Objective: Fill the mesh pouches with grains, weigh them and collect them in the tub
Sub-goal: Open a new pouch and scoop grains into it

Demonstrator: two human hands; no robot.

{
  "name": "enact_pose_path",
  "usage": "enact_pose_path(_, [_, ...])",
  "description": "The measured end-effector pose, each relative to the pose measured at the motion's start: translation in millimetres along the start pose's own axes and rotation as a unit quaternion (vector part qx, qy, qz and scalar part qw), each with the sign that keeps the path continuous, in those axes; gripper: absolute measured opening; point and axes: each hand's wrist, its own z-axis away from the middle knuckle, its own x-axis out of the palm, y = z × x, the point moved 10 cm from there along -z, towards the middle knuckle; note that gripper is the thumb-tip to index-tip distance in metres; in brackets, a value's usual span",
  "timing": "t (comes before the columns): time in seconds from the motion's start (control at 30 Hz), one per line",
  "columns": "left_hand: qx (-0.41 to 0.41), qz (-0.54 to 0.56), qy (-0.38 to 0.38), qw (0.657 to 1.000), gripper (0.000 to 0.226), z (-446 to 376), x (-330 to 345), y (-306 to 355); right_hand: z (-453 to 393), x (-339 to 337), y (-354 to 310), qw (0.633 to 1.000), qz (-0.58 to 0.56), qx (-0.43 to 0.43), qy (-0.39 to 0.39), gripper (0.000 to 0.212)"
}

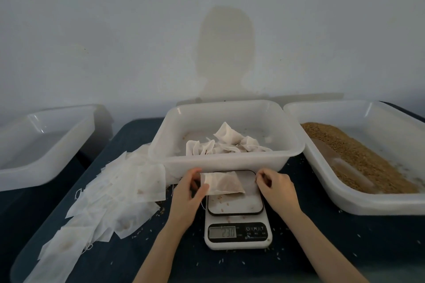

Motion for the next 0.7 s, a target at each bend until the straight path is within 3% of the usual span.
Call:
enact_pose_path(0.1, [0.049,-0.114,-0.032,0.992,0.044,-2,13,14,-1,-1,3,1.000,-0.019,0.008,0.004,0.011])
enact_pose_path(0.17, [0.089,-0.159,-0.023,0.983,0.032,-5,13,31,-1,-1,6,1.000,-0.027,0.015,0.004,0.012])
enact_pose_path(0.23, [0.117,-0.165,-0.020,0.979,0.017,-9,13,51,-3,0,9,0.999,-0.037,0.026,-0.001,0.013])
enact_pose_path(0.37, [0.161,-0.100,0.008,0.982,0.010,-17,4,103,-4,3,12,0.998,-0.058,0.029,-0.006,0.017])
enact_pose_path(0.47, [0.076,0.055,0.056,0.994,0.017,-42,-20,117,-3,5,13,0.998,-0.056,0.025,-0.011,0.015])
enact_pose_path(0.53, [0.033,0.096,0.113,0.988,0.011,-65,-39,116,-3,5,12,0.998,-0.055,0.024,-0.013,0.014])
enact_pose_path(0.63, [0.037,0.036,0.252,0.966,0.010,-80,-72,119,-3,3,12,0.998,-0.060,0.024,-0.010,0.015])
enact_pose_path(0.7, [0.046,-0.044,0.266,0.962,0.010,-89,-75,113,-3,4,12,0.998,-0.062,0.027,-0.015,0.016])
